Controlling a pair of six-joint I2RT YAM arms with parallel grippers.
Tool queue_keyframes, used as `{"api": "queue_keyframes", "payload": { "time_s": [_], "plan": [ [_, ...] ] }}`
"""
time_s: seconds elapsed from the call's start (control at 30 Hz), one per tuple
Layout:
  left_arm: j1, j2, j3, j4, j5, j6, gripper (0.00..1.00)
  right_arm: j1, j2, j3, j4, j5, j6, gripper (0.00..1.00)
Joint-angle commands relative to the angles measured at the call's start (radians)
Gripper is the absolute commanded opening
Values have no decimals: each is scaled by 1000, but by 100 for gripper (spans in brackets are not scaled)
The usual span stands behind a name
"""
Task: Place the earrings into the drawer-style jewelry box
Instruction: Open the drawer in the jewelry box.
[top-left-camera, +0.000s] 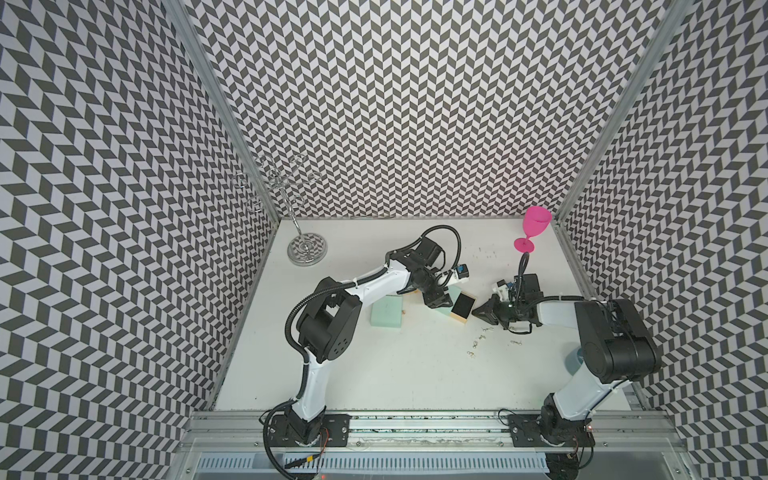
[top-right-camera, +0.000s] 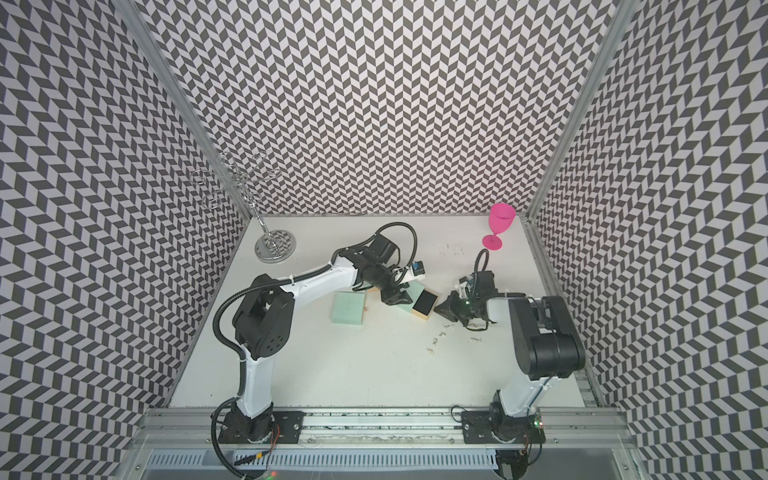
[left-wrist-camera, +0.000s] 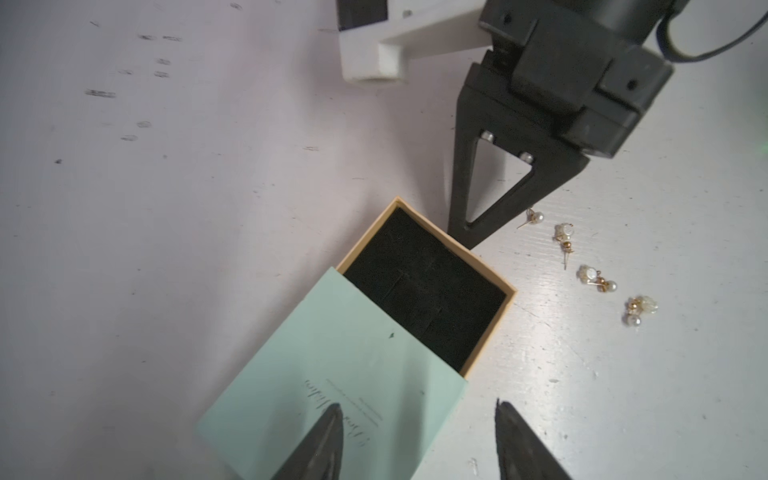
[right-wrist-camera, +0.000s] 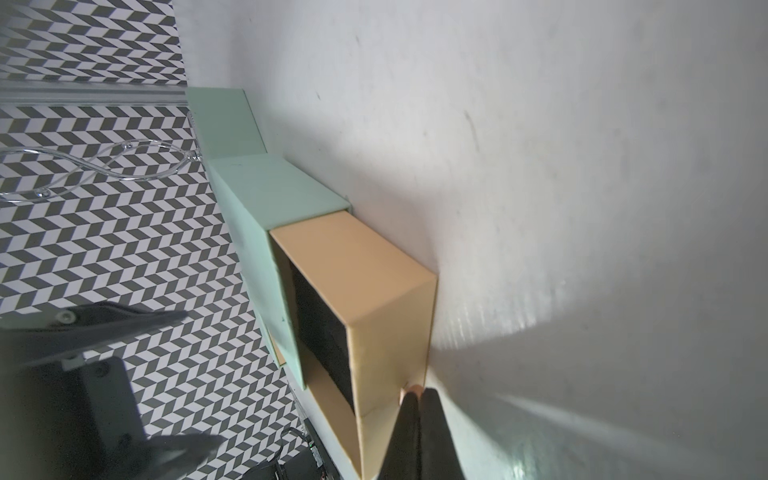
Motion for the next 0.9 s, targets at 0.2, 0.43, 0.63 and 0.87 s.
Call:
{"api": "queue_keyframes", "payload": {
  "time_s": [0.2,0.43,0.63,0.87],
  "plan": [
    [-54,28,2,134,-129,-72,63,11,-14,45,-31,2,-39,0],
    [-86,60,-1,171,-230,-100,62,14,-15,35,-28,-3,-49,0],
    [-98,73,-12,201,-304,-127,60,14,-15,40,-30,-7,-54,0],
    [-99,89,-12,200,-342,-109,56,15,-7,56,-51,-4,-71,0]
  ]
}}
